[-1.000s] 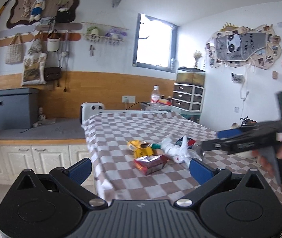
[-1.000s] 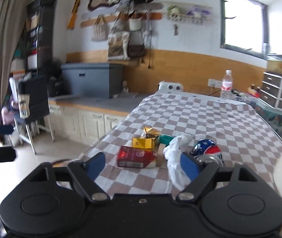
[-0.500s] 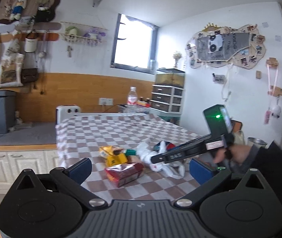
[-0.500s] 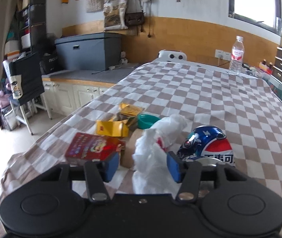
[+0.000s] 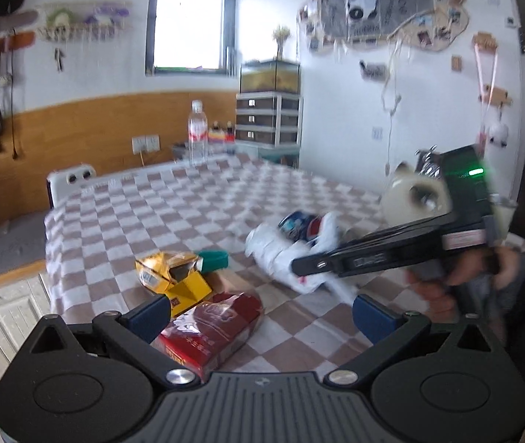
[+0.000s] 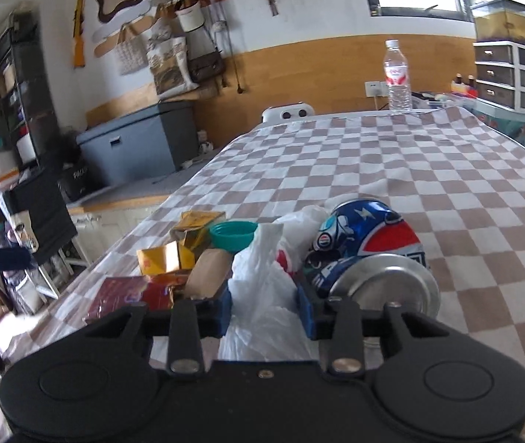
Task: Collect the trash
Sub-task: 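Grasp the white plastic bag with the right gripper while the left grasps the red snack bag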
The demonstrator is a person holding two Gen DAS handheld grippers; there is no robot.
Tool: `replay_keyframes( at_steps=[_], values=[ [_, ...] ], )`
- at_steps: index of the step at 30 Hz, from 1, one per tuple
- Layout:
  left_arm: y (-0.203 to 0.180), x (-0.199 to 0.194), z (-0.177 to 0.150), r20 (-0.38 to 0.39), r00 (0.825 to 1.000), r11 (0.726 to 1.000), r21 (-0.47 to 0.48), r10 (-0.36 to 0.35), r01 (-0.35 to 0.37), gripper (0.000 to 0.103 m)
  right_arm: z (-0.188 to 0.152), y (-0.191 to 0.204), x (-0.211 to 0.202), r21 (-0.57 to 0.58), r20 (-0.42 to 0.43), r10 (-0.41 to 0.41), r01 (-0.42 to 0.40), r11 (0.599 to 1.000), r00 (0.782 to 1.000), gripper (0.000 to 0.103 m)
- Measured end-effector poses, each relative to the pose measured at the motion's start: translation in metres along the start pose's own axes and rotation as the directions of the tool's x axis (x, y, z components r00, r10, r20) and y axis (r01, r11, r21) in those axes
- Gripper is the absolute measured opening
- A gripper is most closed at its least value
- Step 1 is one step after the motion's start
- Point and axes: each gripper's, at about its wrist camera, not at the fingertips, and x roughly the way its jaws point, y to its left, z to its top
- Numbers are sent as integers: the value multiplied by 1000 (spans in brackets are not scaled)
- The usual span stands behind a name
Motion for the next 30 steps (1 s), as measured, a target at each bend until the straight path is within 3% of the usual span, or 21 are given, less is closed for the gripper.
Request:
replay_keyframes(
  at_steps=[2,5,7,10,14,19,21,25,30],
  values=[
    [11,18,2,-40,999,1000,-7,11,-12,103,0,-2,-1,16,7,3,-3,1000,1000,37],
    [23,39,6,-56,994,996,3,92,-92,103,0,-4,-5,32,23,7,-8,999,1000,37],
    [35,53,5,-105,989,994,-41,102,-106,103,1,-5,-8,41,36,20,-21,999,999,37],
    [47,65,-2,-171,984,990,-124,47,-69,103,1,-6,-9,46,43,24,-26,999,999,37],
    [42,56,-18,-156,986,980,-197,-52,20,102,2,-8,-12,65,46,22,-25,998,999,37],
    [16,36,-26,-167,968,970,-188,-186,154,101,1,-9,-16,80,60,26,-31,996,998,37],
    [7,33,-25,-175,971,979,-151,-160,134,101,0,-9,-17,80,62,23,-28,996,998,37],
    [3,43,-9,-175,983,990,-142,-48,23,100,0,-8,-17,80,61,22,-27,996,998,37],
    [6,68,8,-223,973,980,-173,60,-100,88,0,-8,-17,80,61,24,-29,996,998,37]
  ],
)
